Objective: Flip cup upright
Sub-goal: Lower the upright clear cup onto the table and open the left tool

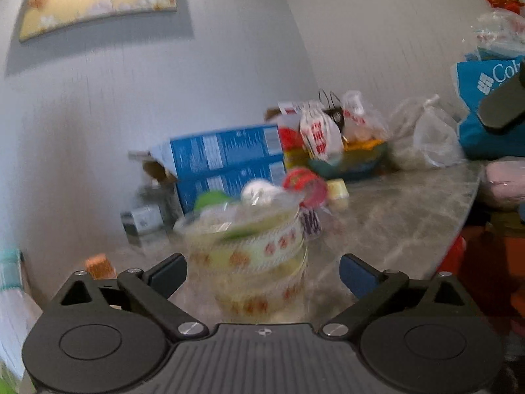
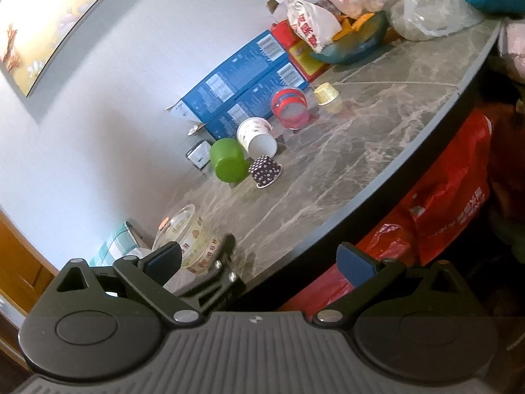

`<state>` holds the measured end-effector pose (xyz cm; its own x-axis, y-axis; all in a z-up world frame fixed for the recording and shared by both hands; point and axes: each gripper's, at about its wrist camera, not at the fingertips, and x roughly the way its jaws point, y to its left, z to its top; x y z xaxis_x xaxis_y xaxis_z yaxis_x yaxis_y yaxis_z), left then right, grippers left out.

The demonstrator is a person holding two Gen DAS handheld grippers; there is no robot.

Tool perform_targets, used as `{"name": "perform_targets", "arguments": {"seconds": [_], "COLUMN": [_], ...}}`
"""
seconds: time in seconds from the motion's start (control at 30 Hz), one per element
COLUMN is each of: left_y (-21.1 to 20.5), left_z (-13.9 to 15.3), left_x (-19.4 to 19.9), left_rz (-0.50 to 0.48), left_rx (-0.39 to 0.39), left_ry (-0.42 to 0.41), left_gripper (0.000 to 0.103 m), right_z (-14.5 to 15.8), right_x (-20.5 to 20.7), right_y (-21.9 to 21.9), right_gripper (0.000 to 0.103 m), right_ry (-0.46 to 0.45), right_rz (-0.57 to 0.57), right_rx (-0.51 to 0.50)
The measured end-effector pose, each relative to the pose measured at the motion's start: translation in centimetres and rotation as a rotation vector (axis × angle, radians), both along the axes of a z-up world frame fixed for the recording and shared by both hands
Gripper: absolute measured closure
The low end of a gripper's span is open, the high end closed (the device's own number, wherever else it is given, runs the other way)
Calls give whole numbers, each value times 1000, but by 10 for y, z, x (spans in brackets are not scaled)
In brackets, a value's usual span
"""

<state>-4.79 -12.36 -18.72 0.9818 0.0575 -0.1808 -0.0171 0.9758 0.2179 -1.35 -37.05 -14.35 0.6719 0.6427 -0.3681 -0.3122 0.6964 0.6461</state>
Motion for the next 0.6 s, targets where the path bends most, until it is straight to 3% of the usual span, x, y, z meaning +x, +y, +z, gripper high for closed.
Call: {"name": "perform_targets", "arguments": {"seconds": [0.17, 0.23, 0.3, 0.37, 0.47, 0.6], "left_y": [39, 56, 73, 86, 87, 88], "left_z": [12, 30, 55, 79, 115, 144], "left_x": [-40, -49, -47, -52, -63, -74], "left_rz": [3, 26, 19, -8, 17, -75], "left_rx": [-126, -187, -274, -330, -260, -238], "left_ry": [43, 111, 243, 262, 243, 264], "left_gripper": [2, 2, 2, 2, 2, 2], "right_z": [13, 24, 37, 50, 71, 95], "right_x": [-11, -22, -36, -46, -52, -62], "right_y": [24, 38, 53, 64, 83, 91], "right_gripper": [1, 1, 1, 1, 1, 1], "right_ry": [-89, -172, -271, -347, -373, -338], "right_rz": [12, 0, -32, -52, -33, -9], "right_rx": [-127, -215, -312, -388, -495, -511]}}
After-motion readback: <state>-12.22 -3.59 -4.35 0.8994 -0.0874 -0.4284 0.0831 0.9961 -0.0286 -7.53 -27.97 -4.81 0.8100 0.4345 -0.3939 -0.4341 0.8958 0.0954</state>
